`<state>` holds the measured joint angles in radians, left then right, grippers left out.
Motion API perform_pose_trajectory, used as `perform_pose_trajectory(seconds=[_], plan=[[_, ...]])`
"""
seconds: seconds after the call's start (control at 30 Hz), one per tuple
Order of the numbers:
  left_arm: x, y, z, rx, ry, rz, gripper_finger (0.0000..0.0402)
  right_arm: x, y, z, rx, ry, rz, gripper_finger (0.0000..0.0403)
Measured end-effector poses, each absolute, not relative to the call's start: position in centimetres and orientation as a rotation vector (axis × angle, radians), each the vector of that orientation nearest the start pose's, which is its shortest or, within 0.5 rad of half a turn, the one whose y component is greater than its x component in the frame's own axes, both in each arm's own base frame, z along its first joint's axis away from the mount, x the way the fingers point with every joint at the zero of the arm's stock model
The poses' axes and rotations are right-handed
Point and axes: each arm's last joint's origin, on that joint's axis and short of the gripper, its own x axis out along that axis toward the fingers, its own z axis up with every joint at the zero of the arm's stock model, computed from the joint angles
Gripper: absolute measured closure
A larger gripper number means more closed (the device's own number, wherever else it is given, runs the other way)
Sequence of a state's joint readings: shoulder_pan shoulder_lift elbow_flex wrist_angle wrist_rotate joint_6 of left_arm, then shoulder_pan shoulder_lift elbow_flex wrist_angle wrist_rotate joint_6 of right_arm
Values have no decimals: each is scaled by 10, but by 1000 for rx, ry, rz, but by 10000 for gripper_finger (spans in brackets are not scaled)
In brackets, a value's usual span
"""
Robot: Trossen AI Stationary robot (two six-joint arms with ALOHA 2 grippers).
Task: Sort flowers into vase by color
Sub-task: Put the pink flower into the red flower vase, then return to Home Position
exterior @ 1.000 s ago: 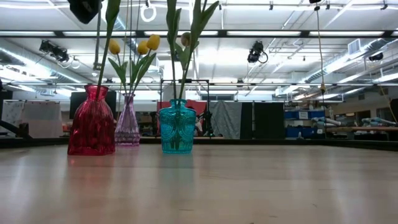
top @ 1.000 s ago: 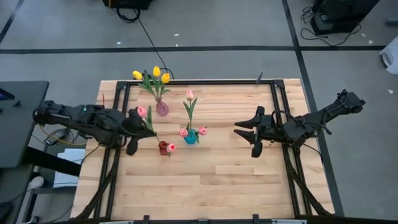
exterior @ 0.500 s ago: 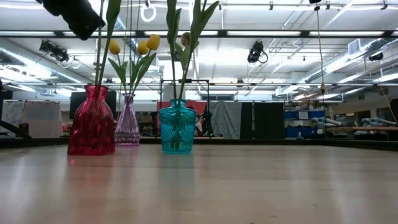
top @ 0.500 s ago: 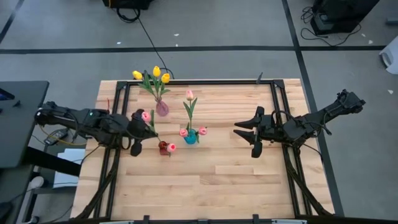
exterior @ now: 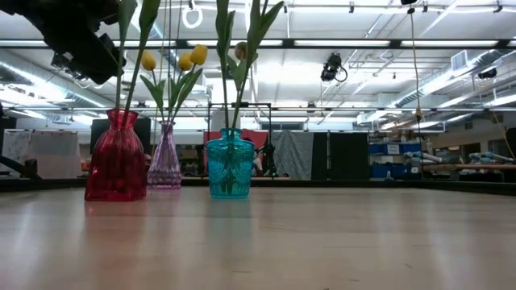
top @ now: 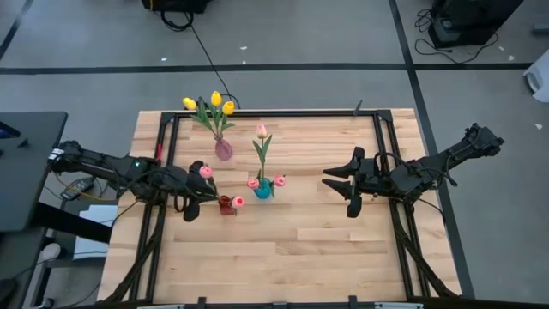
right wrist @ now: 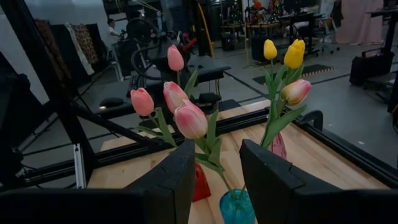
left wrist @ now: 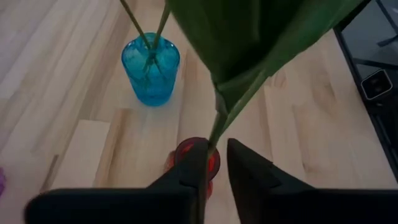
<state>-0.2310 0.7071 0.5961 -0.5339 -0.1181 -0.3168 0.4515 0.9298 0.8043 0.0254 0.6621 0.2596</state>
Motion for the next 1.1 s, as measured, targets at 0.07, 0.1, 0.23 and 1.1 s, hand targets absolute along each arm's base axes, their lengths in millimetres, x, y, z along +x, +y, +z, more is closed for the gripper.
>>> perform_pose_trajectory(seconds=[0.07, 0.1, 0.23, 1.1], plan=[[143, -30, 251, -191, 647, -8, 319, 190, 72, 335, 205, 57, -220, 263], [142, -30, 254, -181, 653, -9, 309, 190, 72, 335, 205, 57, -220, 263], [135, -28, 272, -151, 619, -26, 279, 190, 72, 335, 206, 57, -220, 263], [147, -39, 260, -106, 856, -274, 238, 192, 69, 335, 208, 51, -245, 263]])
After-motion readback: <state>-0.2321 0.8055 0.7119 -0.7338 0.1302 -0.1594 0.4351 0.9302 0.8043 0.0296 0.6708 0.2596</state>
